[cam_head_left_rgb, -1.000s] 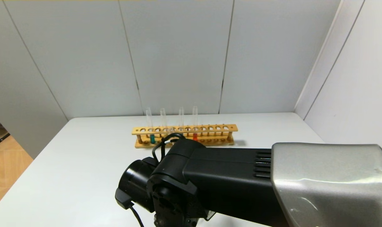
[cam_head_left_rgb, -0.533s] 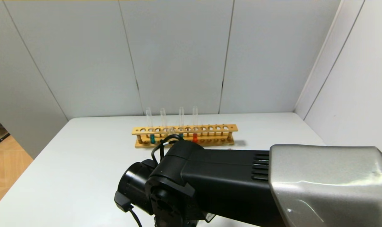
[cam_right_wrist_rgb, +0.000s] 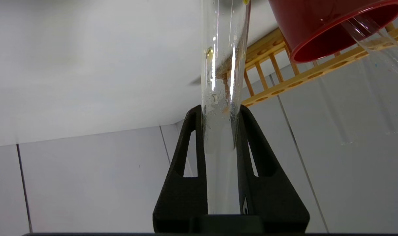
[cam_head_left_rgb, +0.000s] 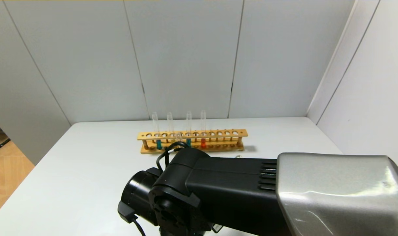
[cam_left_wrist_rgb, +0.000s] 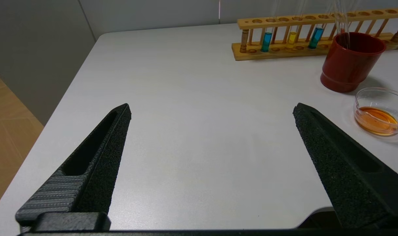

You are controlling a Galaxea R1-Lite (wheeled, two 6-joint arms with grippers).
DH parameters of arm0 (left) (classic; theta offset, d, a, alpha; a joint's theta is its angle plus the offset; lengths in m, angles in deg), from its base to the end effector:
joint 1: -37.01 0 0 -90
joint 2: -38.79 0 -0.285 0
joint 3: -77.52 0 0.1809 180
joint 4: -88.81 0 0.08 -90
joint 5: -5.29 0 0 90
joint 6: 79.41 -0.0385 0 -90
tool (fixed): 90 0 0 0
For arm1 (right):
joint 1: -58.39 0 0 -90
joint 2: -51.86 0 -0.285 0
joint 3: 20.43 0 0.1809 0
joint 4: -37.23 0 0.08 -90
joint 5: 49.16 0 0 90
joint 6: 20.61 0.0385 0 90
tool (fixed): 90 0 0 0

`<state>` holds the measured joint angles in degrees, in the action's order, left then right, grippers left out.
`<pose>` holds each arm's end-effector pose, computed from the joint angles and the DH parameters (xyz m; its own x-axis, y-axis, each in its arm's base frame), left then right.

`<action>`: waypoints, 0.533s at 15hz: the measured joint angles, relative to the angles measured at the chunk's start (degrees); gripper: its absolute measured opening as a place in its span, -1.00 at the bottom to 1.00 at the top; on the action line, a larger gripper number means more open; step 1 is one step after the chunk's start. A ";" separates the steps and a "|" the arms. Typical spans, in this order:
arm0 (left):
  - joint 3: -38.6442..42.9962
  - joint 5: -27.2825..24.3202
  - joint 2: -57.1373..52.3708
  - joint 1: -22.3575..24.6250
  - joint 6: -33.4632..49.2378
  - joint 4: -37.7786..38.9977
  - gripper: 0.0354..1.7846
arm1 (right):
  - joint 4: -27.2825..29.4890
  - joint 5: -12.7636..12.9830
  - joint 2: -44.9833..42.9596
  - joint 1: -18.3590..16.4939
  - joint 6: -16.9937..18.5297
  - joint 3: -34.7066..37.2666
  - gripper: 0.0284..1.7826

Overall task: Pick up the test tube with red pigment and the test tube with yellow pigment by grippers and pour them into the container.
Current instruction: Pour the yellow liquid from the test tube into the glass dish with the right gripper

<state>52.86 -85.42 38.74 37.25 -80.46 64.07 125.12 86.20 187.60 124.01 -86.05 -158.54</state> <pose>-0.0022 -0.0005 0.0753 1.0000 -0.0082 -0.0005 0.0082 0.9998 0.0183 0.1873 0.3468 0.0997 0.6707 -0.2437 -0.7005 -0.6308 -0.6843 -0.3659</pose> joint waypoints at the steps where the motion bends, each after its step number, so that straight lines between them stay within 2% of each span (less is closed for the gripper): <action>1: 0.00 0.00 0.00 -0.02 0.00 0.00 0.96 | -0.41 0.00 0.00 0.00 0.17 0.00 -0.72; 6: 0.00 0.00 0.00 -0.02 0.00 0.02 0.96 | -7.01 -0.33 -1.16 -0.07 1.38 0.57 -0.72; 8: 0.00 0.02 0.00 -0.02 0.00 0.02 0.96 | -9.29 -0.66 -2.52 -0.24 3.23 2.08 -0.72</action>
<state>52.86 -85.40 38.74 37.23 -80.46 64.10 115.83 85.54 185.08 123.76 -82.82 -156.45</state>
